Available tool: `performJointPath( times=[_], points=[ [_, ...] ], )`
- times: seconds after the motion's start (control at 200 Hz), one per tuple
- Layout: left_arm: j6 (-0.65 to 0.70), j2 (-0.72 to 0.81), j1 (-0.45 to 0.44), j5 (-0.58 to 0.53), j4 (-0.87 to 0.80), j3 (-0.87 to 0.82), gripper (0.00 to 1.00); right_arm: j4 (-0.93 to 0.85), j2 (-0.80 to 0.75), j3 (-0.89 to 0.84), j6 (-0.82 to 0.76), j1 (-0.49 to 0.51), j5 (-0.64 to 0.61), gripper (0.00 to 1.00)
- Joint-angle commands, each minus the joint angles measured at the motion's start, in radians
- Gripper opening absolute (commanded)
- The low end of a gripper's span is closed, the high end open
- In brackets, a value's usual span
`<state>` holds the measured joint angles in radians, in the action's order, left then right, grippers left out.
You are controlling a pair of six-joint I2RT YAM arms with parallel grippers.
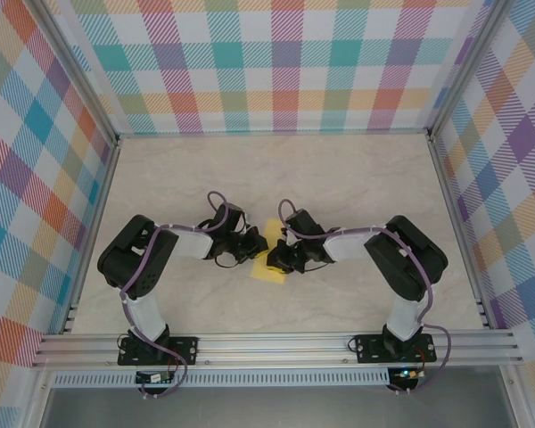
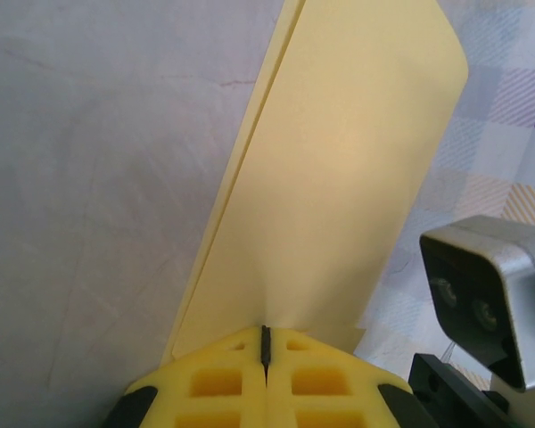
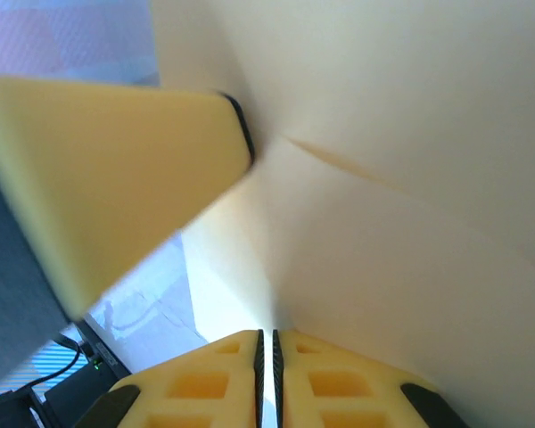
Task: Fold a paper plane with a square sheet of paper (pick it up from the middle)
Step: Fold the triangle a second time at the center of the table.
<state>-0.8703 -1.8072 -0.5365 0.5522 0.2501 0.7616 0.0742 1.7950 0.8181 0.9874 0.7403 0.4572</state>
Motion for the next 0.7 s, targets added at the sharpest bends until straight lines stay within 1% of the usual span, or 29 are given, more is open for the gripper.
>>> performJointPath(
  times=[0.0,0.31,0.46,0.575,0.695],
  points=[
    [0.000,-0.032,-0.007,-0.099,-0.084,-0.041,0.00,-0.065,-0.041,-0.043,0.009,0.000,0.022,0.15],
    [-0.007,-0.037,-0.006,-0.104,-0.085,-0.039,0.00,-0.078,-0.117,-0.157,-0.001,0.001,0.024,0.16],
    [-0.006,-0.042,-0.006,-0.101,-0.089,-0.034,0.00,-0.143,-0.161,-0.184,-0.039,0.001,-0.001,0.16],
    [-0.006,-0.044,-0.006,-0.097,-0.086,-0.030,0.00,-0.200,-0.197,-0.179,-0.062,0.000,-0.024,0.16],
    [-0.006,-0.041,-0.006,-0.095,-0.083,-0.032,0.00,-0.193,-0.223,-0.148,-0.060,0.001,-0.013,0.17]
  ],
)
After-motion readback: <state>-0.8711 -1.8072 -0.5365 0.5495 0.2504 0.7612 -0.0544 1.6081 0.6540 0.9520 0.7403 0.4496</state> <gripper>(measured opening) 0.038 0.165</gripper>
